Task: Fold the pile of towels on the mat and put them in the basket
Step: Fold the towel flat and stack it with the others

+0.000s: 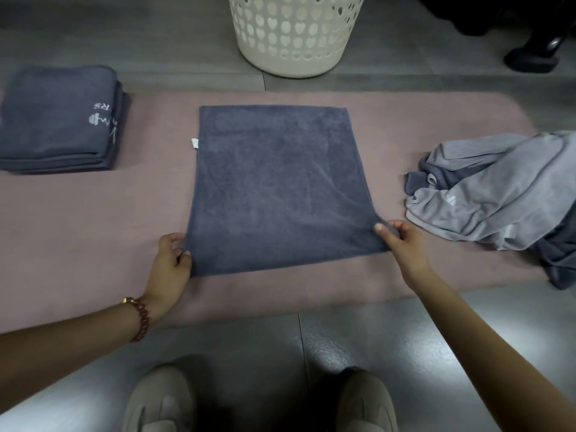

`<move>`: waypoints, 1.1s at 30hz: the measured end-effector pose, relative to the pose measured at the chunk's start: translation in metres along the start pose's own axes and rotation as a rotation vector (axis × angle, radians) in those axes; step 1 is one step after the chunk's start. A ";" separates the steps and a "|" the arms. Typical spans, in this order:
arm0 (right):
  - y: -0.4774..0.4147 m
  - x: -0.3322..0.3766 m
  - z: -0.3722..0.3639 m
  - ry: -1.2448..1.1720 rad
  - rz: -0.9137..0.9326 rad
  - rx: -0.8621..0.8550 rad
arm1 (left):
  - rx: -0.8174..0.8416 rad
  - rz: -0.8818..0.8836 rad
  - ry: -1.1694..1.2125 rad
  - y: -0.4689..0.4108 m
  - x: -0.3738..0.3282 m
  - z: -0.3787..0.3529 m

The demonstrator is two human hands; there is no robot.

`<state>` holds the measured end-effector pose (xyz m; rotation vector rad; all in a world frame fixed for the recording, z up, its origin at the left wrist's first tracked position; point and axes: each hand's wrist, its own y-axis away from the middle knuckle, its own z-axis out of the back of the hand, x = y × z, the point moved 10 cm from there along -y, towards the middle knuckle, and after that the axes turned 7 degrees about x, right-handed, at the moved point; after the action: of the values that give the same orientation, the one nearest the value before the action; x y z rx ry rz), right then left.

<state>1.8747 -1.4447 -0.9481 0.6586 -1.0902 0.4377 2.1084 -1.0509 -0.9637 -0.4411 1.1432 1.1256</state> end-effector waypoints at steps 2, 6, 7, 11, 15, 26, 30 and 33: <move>0.002 -0.026 -0.010 0.020 -0.132 0.114 | 0.004 -0.001 0.002 0.001 -0.001 -0.001; 0.013 -0.039 -0.010 -0.014 -0.177 0.060 | 0.011 0.015 0.011 0.000 0.004 0.000; 0.015 -0.037 -0.010 -0.012 -0.162 0.047 | 0.013 0.020 0.012 0.000 0.005 0.000; 0.019 -0.013 -0.012 0.323 0.093 0.051 | 0.019 0.013 0.024 0.001 0.004 -0.001; 0.024 -0.002 -0.017 0.682 0.352 0.118 | 0.018 0.001 0.018 0.002 0.001 -0.001; 0.032 0.059 -0.022 0.476 0.643 0.023 | 0.018 0.006 0.011 0.001 0.003 -0.002; 0.019 0.044 -0.014 0.029 0.290 0.019 | -0.002 0.005 0.009 0.001 0.001 0.000; 0.015 0.011 -0.006 -0.350 0.013 0.032 | -0.006 0.019 0.010 0.000 0.005 0.002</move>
<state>1.8736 -1.4290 -0.9361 0.7748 -1.4212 0.3587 2.1091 -1.0470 -0.9668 -0.4422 1.1553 1.1445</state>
